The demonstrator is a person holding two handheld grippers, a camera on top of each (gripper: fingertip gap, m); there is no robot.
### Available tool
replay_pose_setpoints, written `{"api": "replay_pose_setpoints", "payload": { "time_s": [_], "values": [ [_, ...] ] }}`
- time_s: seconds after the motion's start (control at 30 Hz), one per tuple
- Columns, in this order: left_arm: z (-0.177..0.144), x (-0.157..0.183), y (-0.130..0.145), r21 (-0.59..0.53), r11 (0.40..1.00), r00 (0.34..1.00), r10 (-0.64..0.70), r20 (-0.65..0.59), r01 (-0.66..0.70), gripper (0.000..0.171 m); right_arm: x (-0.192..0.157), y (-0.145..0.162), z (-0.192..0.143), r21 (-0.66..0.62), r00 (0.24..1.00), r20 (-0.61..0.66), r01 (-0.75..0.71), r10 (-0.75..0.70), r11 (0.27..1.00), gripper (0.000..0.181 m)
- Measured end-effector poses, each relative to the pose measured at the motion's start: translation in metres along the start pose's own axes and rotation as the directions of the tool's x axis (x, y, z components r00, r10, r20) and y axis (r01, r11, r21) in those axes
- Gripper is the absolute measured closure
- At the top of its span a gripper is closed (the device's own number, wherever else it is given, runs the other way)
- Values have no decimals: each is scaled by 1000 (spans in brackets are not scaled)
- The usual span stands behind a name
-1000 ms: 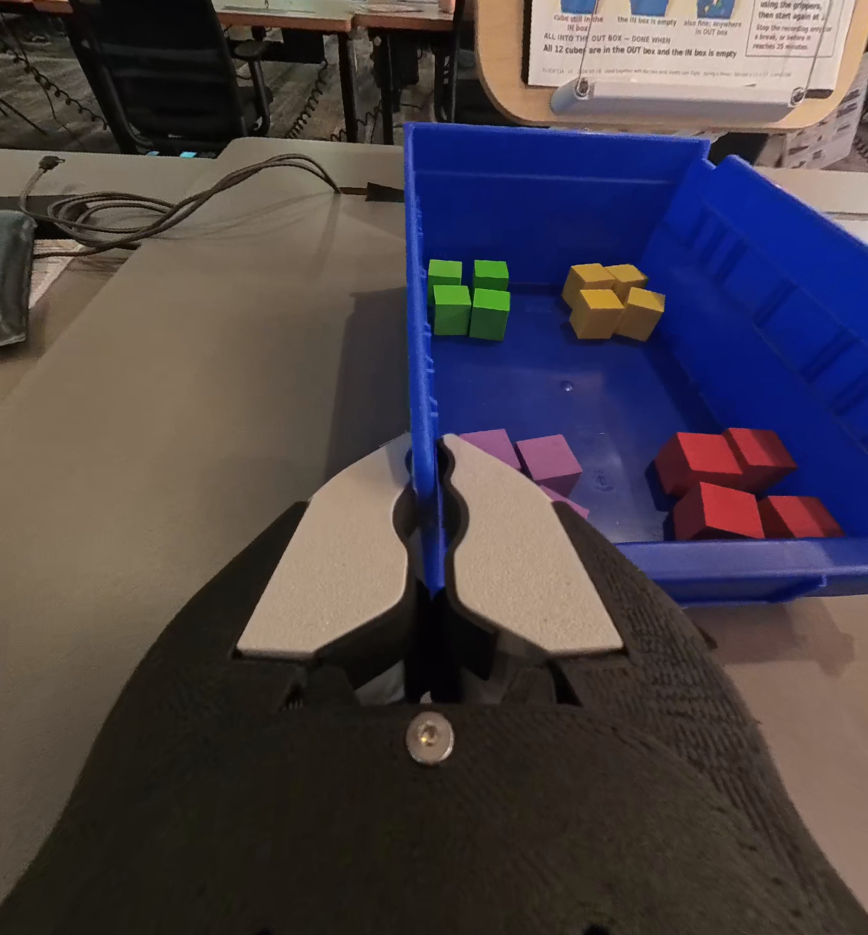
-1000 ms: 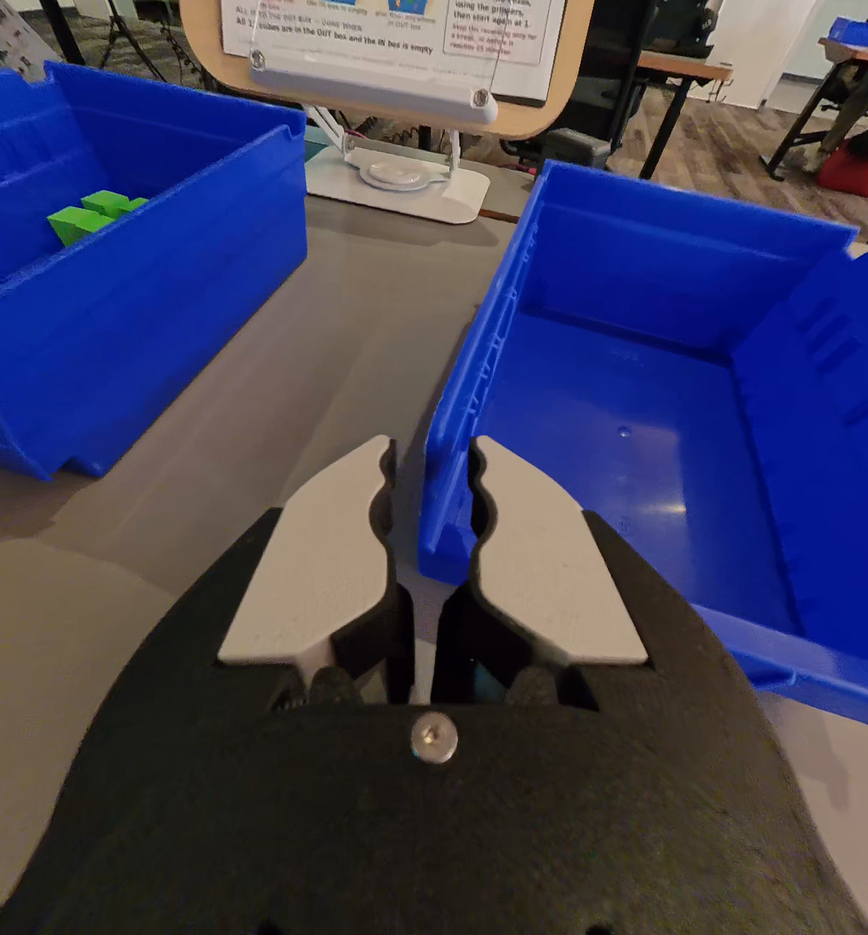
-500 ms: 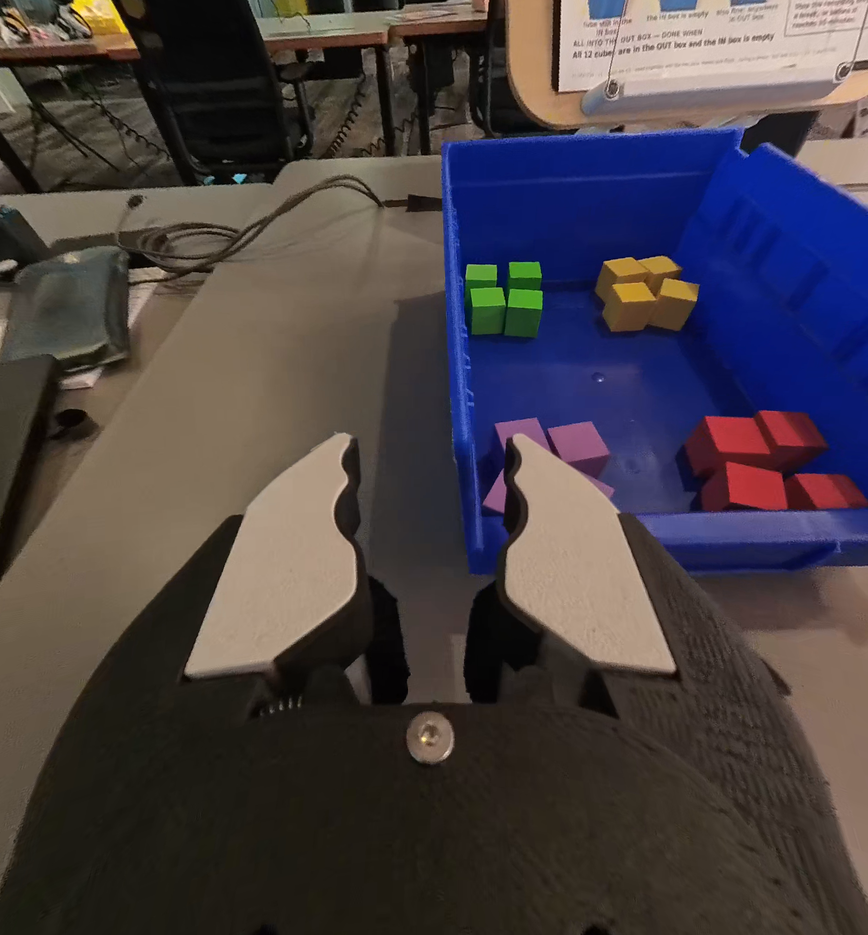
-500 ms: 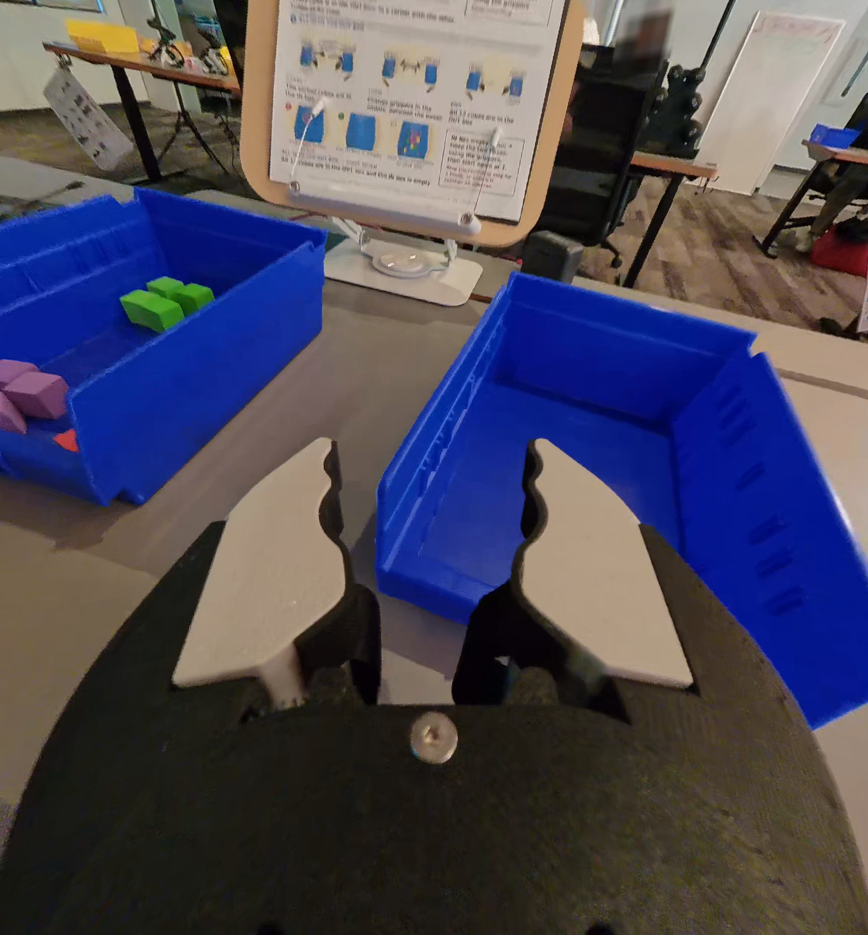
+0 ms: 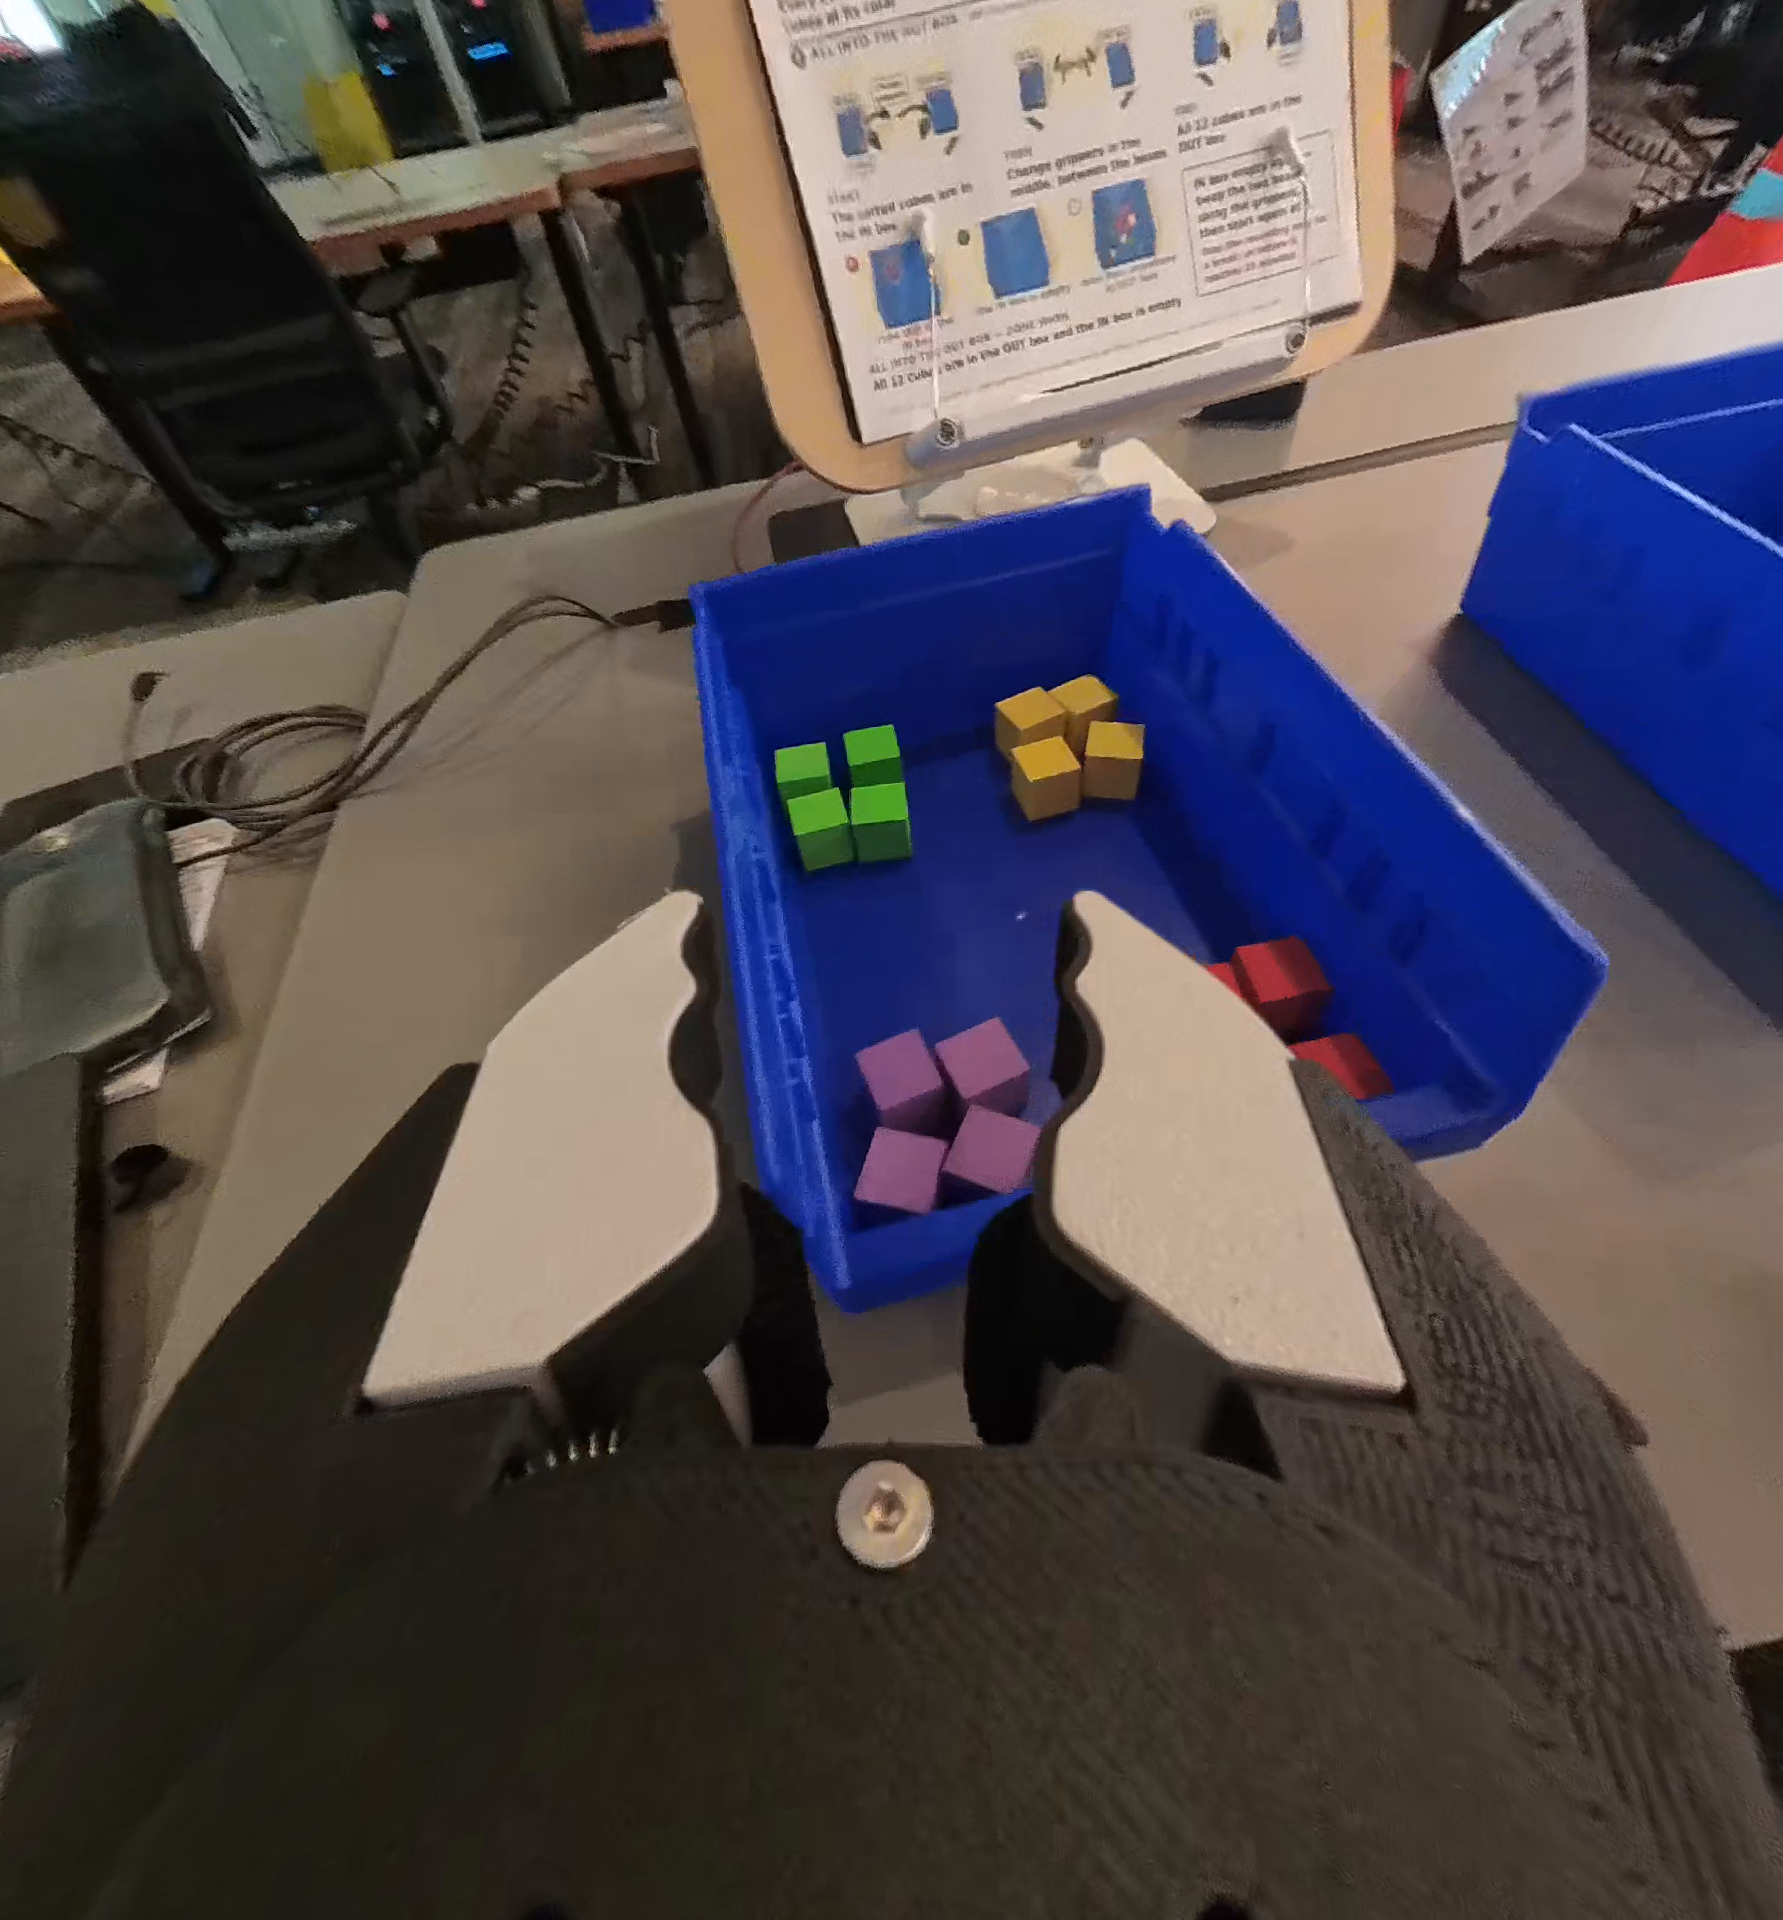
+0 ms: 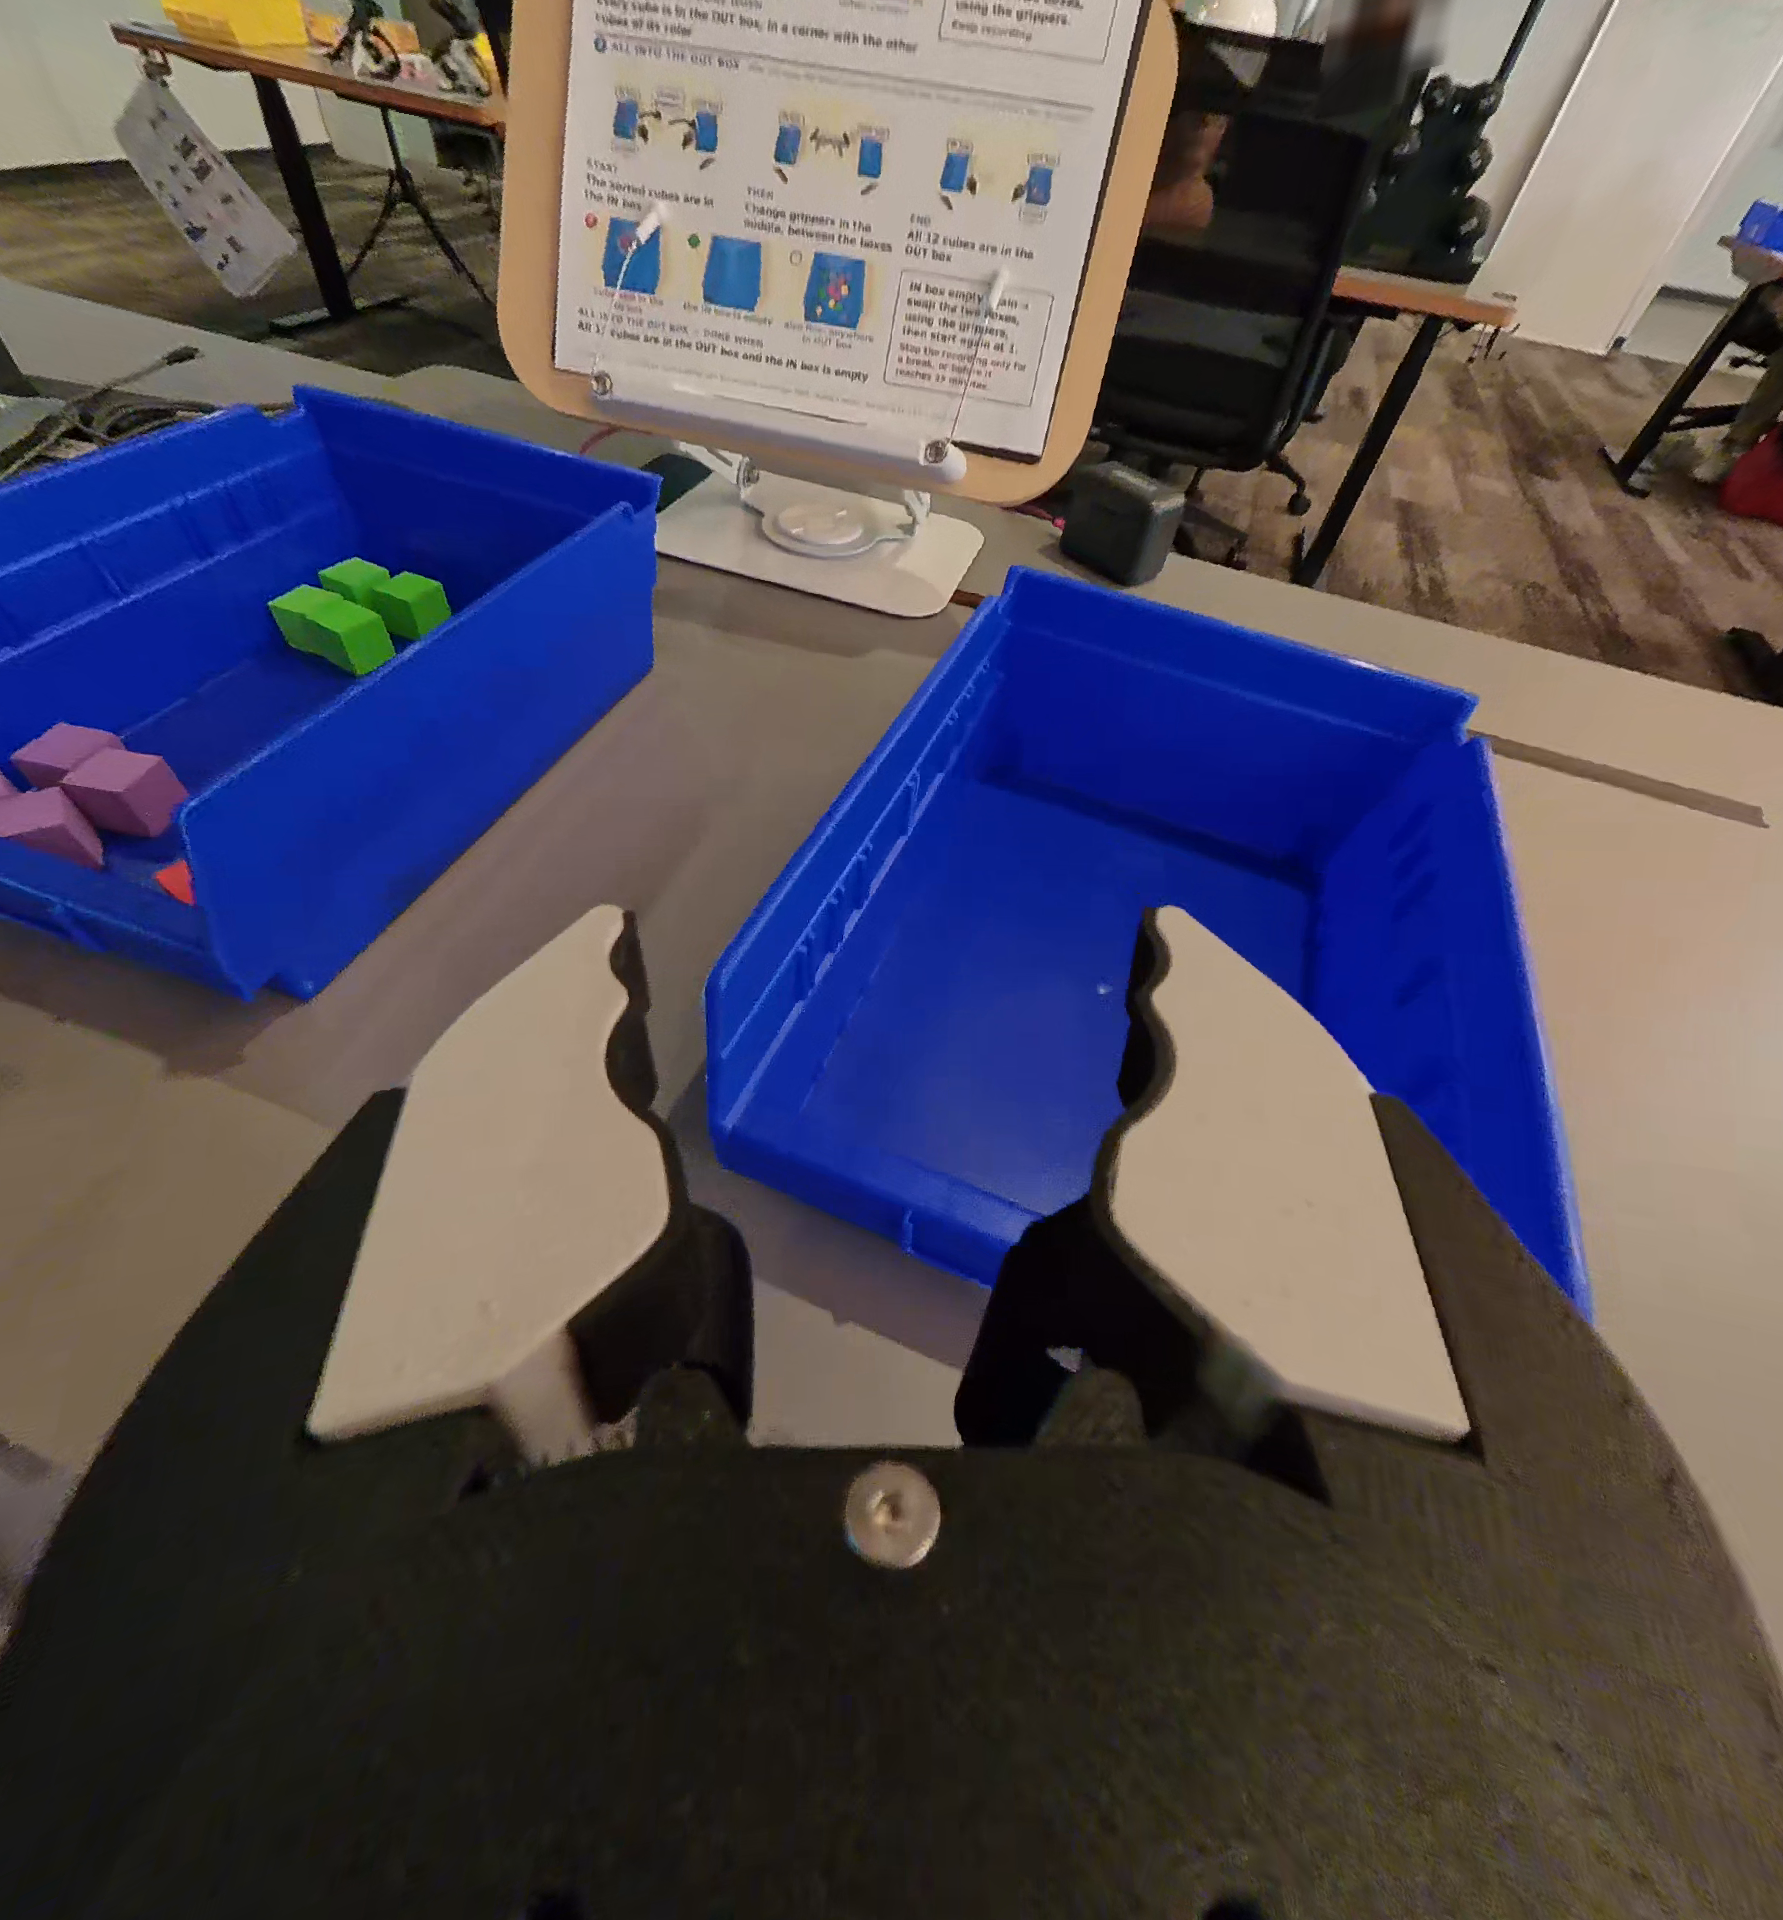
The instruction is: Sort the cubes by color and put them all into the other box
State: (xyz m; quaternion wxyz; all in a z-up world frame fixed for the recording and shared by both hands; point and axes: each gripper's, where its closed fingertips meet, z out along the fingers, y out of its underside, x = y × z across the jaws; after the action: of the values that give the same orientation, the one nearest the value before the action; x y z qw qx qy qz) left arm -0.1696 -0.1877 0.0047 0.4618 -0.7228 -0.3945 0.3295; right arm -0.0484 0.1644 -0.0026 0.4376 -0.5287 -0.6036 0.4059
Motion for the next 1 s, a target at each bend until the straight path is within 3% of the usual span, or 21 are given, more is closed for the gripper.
{"api": "replay_pose_setpoints", "payload": {
  "time_s": [0.13, 0.23, 0.3, 0.47, 0.6, 0.7, 0.83, 1.0],
  "values": [
    [17, 25, 10, -75, 996, 994, 31, -100, -38, 110, 4, 1, -5, -5, 1000, 16, 5, -5, 1000, 92],
    [25, 30, 15, -99, 988, 989, 105, -102, -115, 112, 9, -10, -7, 3, 999, 7, 39, -39, 999, 97],
    [29, 29, 10, -101, 988, 987, 109, -116, -121, 113, 14, -17, -4, -2, 998, -1, 69, -69, 998, 105],
    [28, 29, -13, -57, 988, 983, 135, -122, -143, 112, 31, -30, 6, 4, 997, -22, 76, -76, 997, 103],
    [19, 43, -11, 2, 981, 969, 190, -155, -192, 113, 19, -21, 7, 35, 992, 10, 124, -124, 992, 113],
    [20, 42, -11, 16, 985, 972, 175, -156, -174, 116, 24, 0, 9, -40, 986, -26, 165, -166, 985, 114],
    [28, 48, 3, -44, 978, 965, 194, -177, -205, 116, 32, 18, 10, -120, 987, -44, 148, -154, 982, 116],
    [29, 50, 5, -53, 975, 963, 205, -175, -217, 117, 40, 16, 4, -135, 977, -99, 173, -187, 976, 118]
  ]
}}
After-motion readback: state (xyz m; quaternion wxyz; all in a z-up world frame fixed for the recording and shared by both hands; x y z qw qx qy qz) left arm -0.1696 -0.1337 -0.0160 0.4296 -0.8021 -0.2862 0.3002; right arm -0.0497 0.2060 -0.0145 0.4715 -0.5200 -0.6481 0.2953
